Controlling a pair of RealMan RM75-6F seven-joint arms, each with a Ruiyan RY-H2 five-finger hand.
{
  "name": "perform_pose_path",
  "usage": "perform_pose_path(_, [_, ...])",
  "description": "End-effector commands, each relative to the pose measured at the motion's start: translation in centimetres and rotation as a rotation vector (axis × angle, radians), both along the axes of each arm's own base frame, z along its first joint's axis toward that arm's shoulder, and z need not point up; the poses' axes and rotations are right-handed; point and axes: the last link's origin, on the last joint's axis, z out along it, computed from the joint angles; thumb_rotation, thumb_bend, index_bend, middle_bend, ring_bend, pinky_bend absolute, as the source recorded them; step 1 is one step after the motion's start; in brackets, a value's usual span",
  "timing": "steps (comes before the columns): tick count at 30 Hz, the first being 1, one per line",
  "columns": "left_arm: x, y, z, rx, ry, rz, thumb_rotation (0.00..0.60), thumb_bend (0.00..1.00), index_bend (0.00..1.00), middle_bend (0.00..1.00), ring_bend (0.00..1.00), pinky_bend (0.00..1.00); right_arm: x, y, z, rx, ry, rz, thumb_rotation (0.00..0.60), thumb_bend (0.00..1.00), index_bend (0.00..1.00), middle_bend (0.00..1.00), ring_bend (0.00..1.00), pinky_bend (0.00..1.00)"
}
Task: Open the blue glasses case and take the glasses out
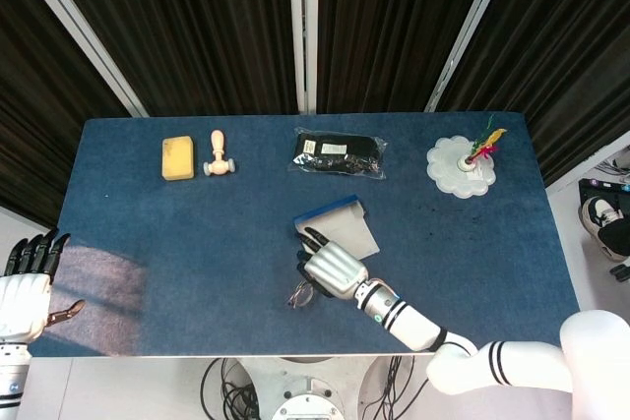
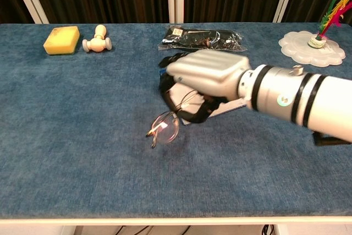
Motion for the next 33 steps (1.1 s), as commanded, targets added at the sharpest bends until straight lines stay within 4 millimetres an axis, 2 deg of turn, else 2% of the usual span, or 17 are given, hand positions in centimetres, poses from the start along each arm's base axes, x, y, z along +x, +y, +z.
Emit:
perform_pose_path(1, [0.0,0.0,0.0,0.001,-0.001,-0.001,0.600,0.03,0.09,0.02,0.00,0.00,1.1,0.5,-1.3,0.015,0.027,0.039,0.600,0.47,0.62,0.29,0.00,0.00])
perform_pose_path(2, [0.0,-0.1,0.0,0.002,-0.002,-0.001,0.600,0.03,0.09,0.02,0.00,0.00,1.2,0.6,-1.6,0.015,0.035,0.048,0.600,0.45,0.58,0.29,0.00,0.00])
perform_pose_path(4, [-0.1,-0.1,0.0,0.003,-0.004,0.001,0.600,0.03,0.08,0.02,0.00,0.00,1.3,0.9,-1.9,0.015,0.050,0.063,0.600,0.37,0.45,0.27,0.00,0.00])
perform_pose_path(7, [-0.3,-0.2,-0.1,0.002,-0.005,0.006,0.600,0.03,0.09,0.02,0.00,0.00,1.2,1.1,-2.0,0.013,0.071,0.074,0.600,0.25,0.13,0.22,0.00,0.00])
perform_pose_path(10, [-0.3,-0.1,-0.1,0.000,-0.005,0.002,0.600,0.03,0.08,0.02,0.00,0.00,1.1,1.2,-1.6,0.004,0.072,0.073,0.600,0.20,0.01,0.20,0.00,0.00])
perform_pose_path(12, [-0.2,0.0,-0.1,-0.001,-0.006,-0.002,0.600,0.03,0.09,0.02,0.00,0.00,1.0,1.2,-1.0,-0.011,0.058,0.063,0.600,0.19,0.00,0.19,0.00,0.00])
perform_pose_path(15, [-0.1,0.1,-0.1,-0.002,-0.004,-0.009,0.600,0.03,0.09,0.02,0.00,0.00,0.0,0.6,1.3,-0.075,0.024,0.027,0.600,0.19,0.00,0.18,0.00,0.00])
perform_pose_path(18, [-0.2,0.2,0.1,0.001,-0.004,-0.010,0.600,0.03,0.08,0.02,0.00,0.00,-2.7,-0.4,4.9,-0.195,-0.011,-0.055,0.600,0.20,0.00,0.18,0.00,0.00])
perform_pose_path(22, [-0.2,0.5,0.1,0.006,-0.006,-0.019,0.600,0.03,0.09,0.02,0.00,0.00,-7.9,-0.6,10.4,-0.358,-0.039,-0.190,0.600,0.28,0.00,0.18,0.00,0.00])
perform_pose_path(24, [-0.1,0.6,-0.1,-0.003,-0.003,-0.024,0.600,0.03,0.08,0.02,0.00,0.00,-10.1,0.1,12.4,-0.399,-0.051,-0.240,0.600,0.30,0.00,0.18,0.00,0.00])
perform_pose_path(28, [0.1,0.8,-0.3,-0.016,0.011,-0.030,0.600,0.03,0.08,0.02,0.00,0.00,-14.6,2.6,16.5,-0.482,-0.076,-0.334,0.600,0.30,0.00,0.17,0.00,0.00])
perform_pose_path(33, [0.3,0.6,-0.5,-0.014,0.029,-0.025,0.600,0.03,0.08,0.02,0.00,0.00,-18.3,6.1,19.6,-0.552,-0.120,-0.410,0.600,0.30,0.00,0.12,0.00,0.00])
